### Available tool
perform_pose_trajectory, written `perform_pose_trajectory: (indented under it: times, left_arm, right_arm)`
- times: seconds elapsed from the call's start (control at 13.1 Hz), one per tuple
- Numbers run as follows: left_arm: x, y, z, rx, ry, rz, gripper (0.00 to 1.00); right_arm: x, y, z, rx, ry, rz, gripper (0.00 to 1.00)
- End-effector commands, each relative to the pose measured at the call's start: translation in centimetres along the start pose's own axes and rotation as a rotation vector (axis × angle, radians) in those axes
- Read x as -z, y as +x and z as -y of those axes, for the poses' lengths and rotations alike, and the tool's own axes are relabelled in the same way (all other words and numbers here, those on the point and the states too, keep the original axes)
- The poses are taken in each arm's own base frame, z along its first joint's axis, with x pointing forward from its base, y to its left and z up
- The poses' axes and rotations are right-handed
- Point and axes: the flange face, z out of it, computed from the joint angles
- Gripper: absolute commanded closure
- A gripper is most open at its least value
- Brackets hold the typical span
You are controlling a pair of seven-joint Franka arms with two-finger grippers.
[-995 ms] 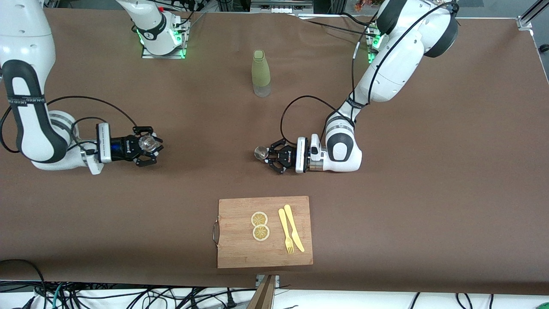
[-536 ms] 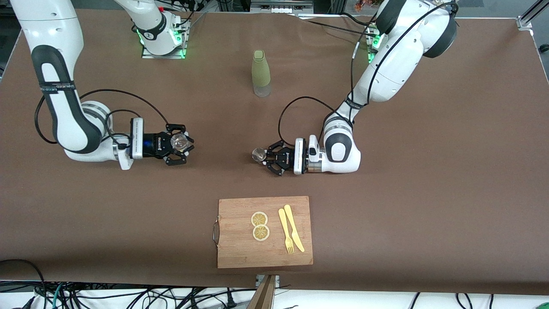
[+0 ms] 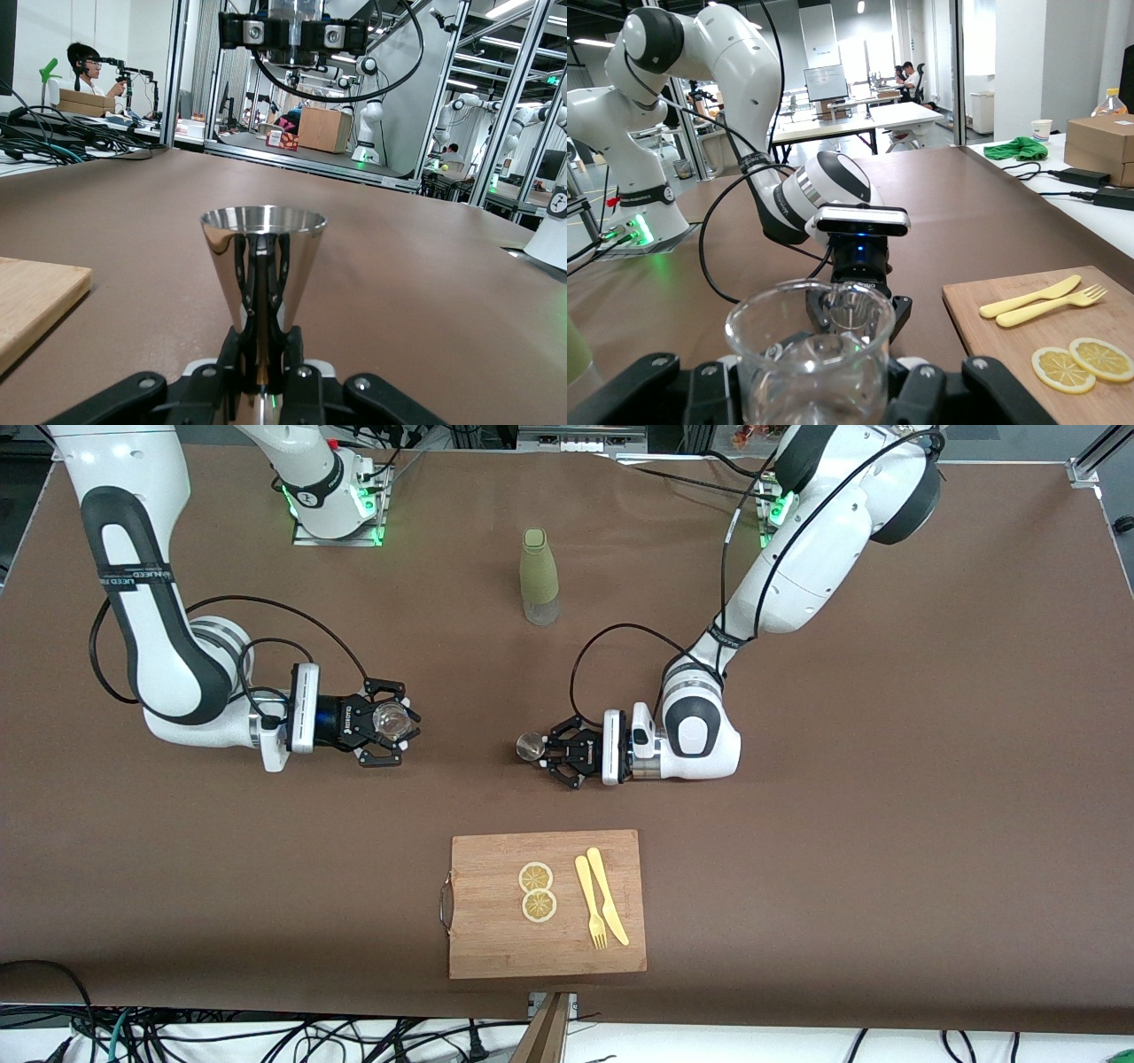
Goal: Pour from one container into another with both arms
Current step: 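Carry the glass with the right gripper beneath the held jigger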
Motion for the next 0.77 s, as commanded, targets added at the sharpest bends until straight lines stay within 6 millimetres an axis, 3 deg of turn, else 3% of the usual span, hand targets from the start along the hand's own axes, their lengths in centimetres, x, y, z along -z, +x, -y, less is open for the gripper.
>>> perform_pose_trajectory:
  times: [0.0, 0.38, 0.69]
  left_arm:
    - [-0.8, 0.7, 0.6, -0.011, 0.037, -0.021, 1.0]
    - [-1.5, 2.3, 0.9, 0.033, 0.038, -0.041, 1.0]
    - [-1.7, 2.0, 0.9, 0.037, 0.05, -0.02, 1.0]
  right_arm:
    - [-0.9, 0.8, 0.9, -0.021, -0.03, -0.006, 0.79]
    - [-5.9, 2.1, 1.0, -0.053, -0.106, -0.01, 0.79]
    - [-8.5, 4.3, 0.4, -0.078, -0.145, 0.043, 0.79]
